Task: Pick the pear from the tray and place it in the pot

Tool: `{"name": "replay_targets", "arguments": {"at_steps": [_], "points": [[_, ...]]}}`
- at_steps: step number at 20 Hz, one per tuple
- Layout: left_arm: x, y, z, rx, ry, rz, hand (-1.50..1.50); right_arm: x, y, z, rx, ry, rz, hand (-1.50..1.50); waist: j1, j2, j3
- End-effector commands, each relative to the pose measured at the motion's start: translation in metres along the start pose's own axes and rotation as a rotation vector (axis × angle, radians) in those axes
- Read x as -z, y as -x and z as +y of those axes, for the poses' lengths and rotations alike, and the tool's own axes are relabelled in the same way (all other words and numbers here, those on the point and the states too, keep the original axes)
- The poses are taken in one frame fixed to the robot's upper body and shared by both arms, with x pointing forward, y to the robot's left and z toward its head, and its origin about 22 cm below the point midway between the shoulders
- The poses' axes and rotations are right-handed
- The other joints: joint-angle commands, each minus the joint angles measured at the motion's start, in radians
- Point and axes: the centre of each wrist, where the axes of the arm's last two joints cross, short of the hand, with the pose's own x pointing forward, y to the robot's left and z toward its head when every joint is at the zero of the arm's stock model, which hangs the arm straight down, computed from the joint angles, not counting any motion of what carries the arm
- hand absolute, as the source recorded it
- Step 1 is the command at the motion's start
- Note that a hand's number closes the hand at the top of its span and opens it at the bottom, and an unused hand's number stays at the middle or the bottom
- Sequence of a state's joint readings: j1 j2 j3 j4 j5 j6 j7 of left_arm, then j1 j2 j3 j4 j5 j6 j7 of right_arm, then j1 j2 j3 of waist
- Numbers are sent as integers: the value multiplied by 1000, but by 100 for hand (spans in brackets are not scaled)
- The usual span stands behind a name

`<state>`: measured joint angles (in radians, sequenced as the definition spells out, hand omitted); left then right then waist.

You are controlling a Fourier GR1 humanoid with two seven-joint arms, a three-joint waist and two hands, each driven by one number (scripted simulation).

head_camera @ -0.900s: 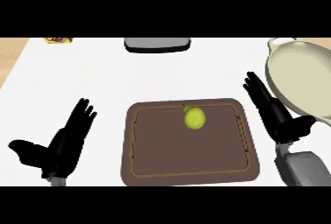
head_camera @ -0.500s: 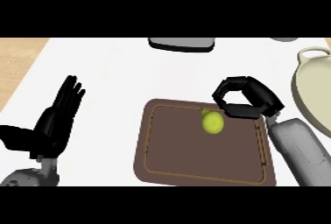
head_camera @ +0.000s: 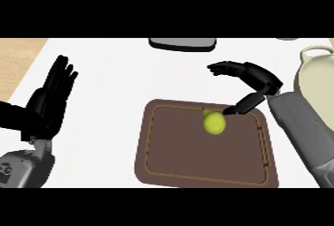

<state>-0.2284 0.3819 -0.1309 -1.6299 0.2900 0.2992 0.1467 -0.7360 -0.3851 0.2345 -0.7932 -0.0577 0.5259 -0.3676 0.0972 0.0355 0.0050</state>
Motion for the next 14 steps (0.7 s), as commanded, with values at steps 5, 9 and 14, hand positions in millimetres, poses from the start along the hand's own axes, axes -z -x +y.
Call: {"name": "replay_targets", "arguments": {"at_steps": [5,9,14], "points": [[5,1,3,12,-20,4,0,38,-44,-35,-110,-353,105,-150,-2,-6,-4],[5,2,-2,19,-5,22,0,74,-64,-9,-243,-586,222,-150,-15,-13,-4],[0,5,9,25,-24,15,0,103,-85,19,-407,-777,289,-150,-20,-20,-5]]}}
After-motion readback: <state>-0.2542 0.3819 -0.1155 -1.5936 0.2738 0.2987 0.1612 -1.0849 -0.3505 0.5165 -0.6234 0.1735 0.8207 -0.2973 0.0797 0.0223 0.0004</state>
